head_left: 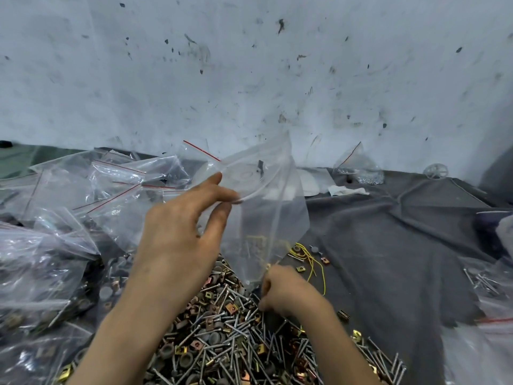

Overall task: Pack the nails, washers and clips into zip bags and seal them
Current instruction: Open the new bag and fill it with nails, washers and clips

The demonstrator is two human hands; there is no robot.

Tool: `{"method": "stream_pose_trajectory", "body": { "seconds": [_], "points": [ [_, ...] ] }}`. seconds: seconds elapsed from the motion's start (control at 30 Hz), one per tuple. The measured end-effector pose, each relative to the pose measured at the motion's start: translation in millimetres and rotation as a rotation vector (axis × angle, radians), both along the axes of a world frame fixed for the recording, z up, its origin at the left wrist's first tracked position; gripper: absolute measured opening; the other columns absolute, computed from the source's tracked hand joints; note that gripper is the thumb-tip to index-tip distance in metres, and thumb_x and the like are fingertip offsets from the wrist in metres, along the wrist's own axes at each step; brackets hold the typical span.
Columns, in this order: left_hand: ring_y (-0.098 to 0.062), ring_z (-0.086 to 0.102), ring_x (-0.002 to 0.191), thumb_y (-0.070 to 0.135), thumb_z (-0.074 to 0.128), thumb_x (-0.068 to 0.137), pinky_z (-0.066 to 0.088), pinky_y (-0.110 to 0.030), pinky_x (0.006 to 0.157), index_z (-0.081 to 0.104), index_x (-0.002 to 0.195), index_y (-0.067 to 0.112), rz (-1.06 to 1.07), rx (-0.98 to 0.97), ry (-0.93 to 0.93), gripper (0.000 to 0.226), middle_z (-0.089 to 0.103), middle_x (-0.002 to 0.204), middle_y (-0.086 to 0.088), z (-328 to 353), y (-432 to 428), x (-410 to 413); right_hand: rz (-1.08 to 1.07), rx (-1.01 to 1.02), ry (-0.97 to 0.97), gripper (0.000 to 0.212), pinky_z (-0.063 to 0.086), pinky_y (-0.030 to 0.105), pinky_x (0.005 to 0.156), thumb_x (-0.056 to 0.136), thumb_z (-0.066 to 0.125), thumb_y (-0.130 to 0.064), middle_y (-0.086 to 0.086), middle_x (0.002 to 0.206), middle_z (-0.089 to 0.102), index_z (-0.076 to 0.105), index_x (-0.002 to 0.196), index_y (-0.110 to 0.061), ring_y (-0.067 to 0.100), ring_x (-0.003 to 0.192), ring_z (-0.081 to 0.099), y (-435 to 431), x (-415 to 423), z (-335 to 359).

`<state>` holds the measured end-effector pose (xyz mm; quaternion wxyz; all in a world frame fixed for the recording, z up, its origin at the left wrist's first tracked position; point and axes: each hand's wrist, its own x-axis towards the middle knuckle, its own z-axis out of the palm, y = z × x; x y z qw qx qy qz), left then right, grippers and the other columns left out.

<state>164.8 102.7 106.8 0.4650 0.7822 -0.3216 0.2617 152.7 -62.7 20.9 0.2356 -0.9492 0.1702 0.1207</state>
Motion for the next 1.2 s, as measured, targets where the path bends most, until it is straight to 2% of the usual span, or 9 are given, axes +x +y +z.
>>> {"method": "stream_pose_trajectory", "body": {
  "seconds": [0.13,0.27,0.33,0.47,0.67,0.8,0.97,1.07,1.2],
  "points": [
    [0.008,0.048,0.113,0.017,0.062,0.087,0.036,0.003,0.069,0.060,0.081,0.049,0.009,0.005,-0.016,0.033,0.059,0.125,0.014,0.1,-0.5,1.7,0.022,-0.043,0.013,0.027,0.052,0.035,0.090,0.082,0.066,-0.004,0.015,0.119,0.061,0.066,0.109,-0.005,0.030,0.105,0.061,-1.9,7.4,-12.6],
    [0.018,0.040,0.115,0.016,0.063,0.087,0.034,0.003,0.075,0.060,0.083,0.049,-0.008,0.021,-0.018,0.033,0.058,0.127,0.014,-2.7,-1.9,2.6,0.047,-0.107,0.046,0.026,0.051,0.038,0.090,0.083,0.065,-0.009,0.013,0.114,0.059,0.060,0.108,-0.006,0.030,0.103,0.059,4.7,7.4,-15.4],
    [0.026,0.038,0.111,0.017,0.062,0.087,0.035,0.002,0.075,0.062,0.085,0.047,-0.028,0.028,-0.028,0.030,0.058,0.127,0.015,-3.9,-1.5,2.9,0.070,-0.119,0.032,0.011,0.052,0.033,0.078,0.083,0.065,-0.013,0.011,0.097,0.059,0.059,0.090,-0.008,0.026,0.089,0.059,6.2,4.9,-8.7],
    [0.034,0.034,0.109,0.022,0.060,0.087,0.043,-0.006,0.073,0.067,0.088,0.042,-0.079,0.031,-0.030,0.021,0.055,0.126,0.019,-3.4,-0.7,0.9,0.137,0.010,-0.172,0.025,0.040,0.024,0.054,0.082,0.062,-0.013,-0.003,0.059,0.049,0.051,0.059,-0.015,0.013,0.060,0.050,-5.6,-18.0,35.6],
    [0.007,0.046,0.119,0.013,0.067,0.087,0.042,-0.001,0.080,0.073,0.089,0.025,-0.181,0.086,-0.098,0.014,0.058,0.131,0.003,-1.5,-5.8,-6.2,0.272,0.484,-0.854,0.007,0.049,0.017,0.064,0.078,0.069,-0.023,-0.006,0.076,0.070,0.071,0.084,-0.027,0.006,0.069,0.064,-13.3,-82.8,107.1],
    [-0.005,0.058,0.114,0.018,0.061,0.085,0.045,-0.014,0.093,0.073,0.090,0.023,-0.258,0.149,-0.150,0.014,0.058,0.132,0.001,-3.0,-9.2,-13.6,0.046,0.048,-1.303,0.011,0.039,0.010,0.076,0.081,0.068,-0.019,-0.015,0.083,0.065,0.070,0.085,-0.030,0.009,0.091,0.056,-9.7,-84.4,112.2],
    [-0.003,0.055,0.115,0.016,0.061,0.084,0.045,-0.013,0.092,0.073,0.089,0.020,-0.222,0.114,-0.139,0.014,0.059,0.130,0.000,-3.5,-10.6,-13.4,-0.090,0.028,-1.255,0.029,0.036,0.014,0.093,0.080,0.066,-0.044,-0.012,0.113,0.050,0.064,0.108,-0.034,0.012,0.116,0.047,-14.6,-76.4,108.1],
    [0.013,0.045,0.118,0.009,0.069,0.085,0.042,-0.008,0.089,0.073,0.088,0.022,-0.145,0.041,-0.105,0.014,0.059,0.123,0.011,-3.7,-7.5,-7.0,-0.169,0.130,-1.298,0.011,0.043,0.010,0.074,0.083,0.069,-0.032,-0.010,0.099,0.061,0.061,0.088,-0.037,0.003,0.091,0.059,-22.1,-75.7,105.5],
    [0.022,0.040,0.113,0.014,0.065,0.085,0.046,-0.015,0.080,0.068,0.085,0.038,-0.035,0.000,-0.046,0.024,0.053,0.118,0.026,-2.3,-1.8,-0.9,-0.054,0.009,-0.413,0.015,0.042,0.014,0.056,0.081,0.070,-0.021,-0.010,0.070,0.061,0.059,0.073,-0.027,0.006,0.063,0.056,-36.0,-61.3,82.1]
  ]
}}
